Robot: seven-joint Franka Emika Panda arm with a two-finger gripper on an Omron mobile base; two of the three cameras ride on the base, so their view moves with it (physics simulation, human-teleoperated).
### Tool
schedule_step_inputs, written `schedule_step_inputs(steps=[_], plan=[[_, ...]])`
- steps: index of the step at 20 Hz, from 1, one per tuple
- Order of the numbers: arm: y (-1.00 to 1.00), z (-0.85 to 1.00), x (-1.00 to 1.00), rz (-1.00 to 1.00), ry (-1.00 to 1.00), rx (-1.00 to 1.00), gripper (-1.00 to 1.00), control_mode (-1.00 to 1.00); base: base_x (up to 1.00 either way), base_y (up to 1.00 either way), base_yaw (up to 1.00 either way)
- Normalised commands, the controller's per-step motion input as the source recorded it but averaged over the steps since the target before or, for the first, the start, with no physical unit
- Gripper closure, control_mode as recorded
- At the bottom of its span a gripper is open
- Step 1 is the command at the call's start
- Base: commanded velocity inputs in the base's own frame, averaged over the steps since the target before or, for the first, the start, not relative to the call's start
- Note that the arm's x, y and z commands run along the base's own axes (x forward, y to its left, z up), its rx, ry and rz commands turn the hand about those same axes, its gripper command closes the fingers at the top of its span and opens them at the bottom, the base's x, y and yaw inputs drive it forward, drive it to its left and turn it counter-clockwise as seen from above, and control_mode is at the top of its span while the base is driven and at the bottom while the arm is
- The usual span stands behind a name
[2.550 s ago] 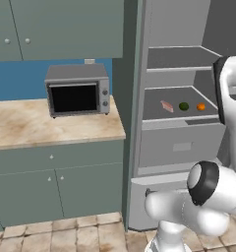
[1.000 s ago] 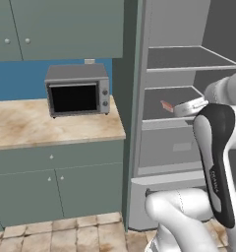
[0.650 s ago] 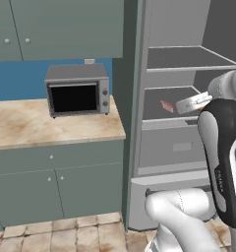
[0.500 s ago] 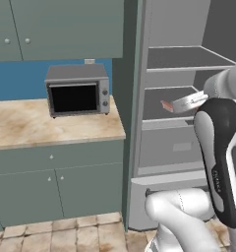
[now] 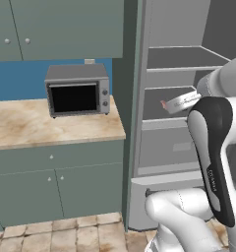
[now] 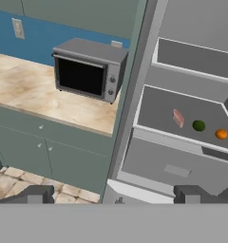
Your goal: Open the fridge, remove the tangerine, lime, and steak, and place them on any counter.
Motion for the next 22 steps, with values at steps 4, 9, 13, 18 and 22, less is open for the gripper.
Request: schedule_step_inputs(steps=[4, 9, 13, 18, 22], plan=[[0.0, 0.0, 0.0, 0.0, 0.0, 0.0, -1.0, 1.0, 0.01, -0.13, -0.05], [0.0, 0.0, 0.0, 0.0, 0.0, 0.0, -1.0, 1.0, 0.0, -0.44, -0.26], [0.0, 0.0, 0.0, 0.0, 0.0, 0.0, -1.0, 1.0, 0.01, -0.4, -0.33], [0.0, 0.0, 0.0, 0.0, 0.0, 0.0, -1.0, 1.0, 0.09, -0.14, -0.27], [0.0, 0.0, 0.0, 0.0, 0.0, 0.0, -1.0, 1.0, 0.5, 0.0, -0.06]])
